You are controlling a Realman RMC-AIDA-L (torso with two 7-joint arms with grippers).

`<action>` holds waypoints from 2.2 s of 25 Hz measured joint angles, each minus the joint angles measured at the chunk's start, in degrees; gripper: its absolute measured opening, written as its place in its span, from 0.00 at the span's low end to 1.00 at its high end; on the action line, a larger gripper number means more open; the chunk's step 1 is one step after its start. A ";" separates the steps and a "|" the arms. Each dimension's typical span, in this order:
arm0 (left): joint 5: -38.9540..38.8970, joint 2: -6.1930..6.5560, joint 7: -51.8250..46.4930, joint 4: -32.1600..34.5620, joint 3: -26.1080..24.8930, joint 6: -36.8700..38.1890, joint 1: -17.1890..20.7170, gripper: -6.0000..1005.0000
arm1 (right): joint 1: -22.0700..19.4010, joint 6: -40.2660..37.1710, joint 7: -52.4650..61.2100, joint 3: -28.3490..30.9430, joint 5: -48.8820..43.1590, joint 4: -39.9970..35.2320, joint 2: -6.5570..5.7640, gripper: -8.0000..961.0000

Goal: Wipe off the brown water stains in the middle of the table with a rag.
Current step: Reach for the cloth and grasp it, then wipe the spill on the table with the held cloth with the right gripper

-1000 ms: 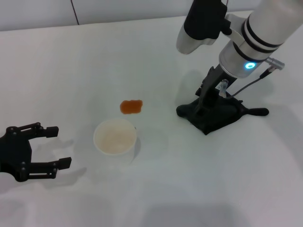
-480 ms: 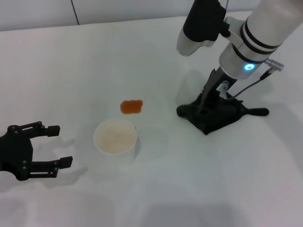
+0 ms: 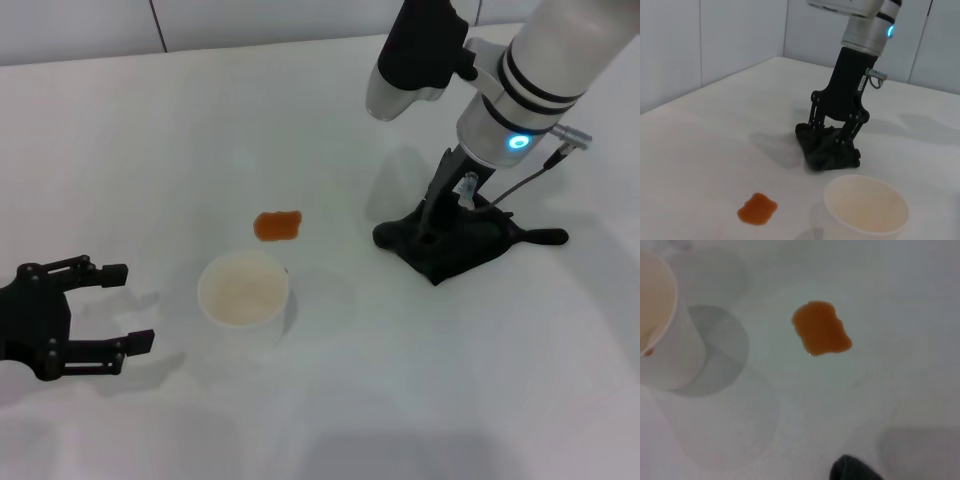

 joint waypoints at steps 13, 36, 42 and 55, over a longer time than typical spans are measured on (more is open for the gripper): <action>-0.03 0.06 0.03 0.63 0.00 -0.09 -0.04 0.87 | 0.99 -0.34 -0.06 -1.58 -0.43 0.58 0.08 0.31; 0.16 0.00 -0.04 0.63 0.00 0.02 -0.04 0.87 | 7.87 7.73 0.17 -11.38 8.08 4.34 0.62 0.02; -0.68 0.00 0.00 0.37 -0.06 0.03 0.48 0.87 | 9.66 13.26 0.17 -15.64 12.34 5.82 0.62 0.02; -3.37 0.55 0.44 0.18 -0.09 0.42 2.03 0.87 | 10.56 24.66 0.42 -20.88 17.24 9.57 0.61 0.02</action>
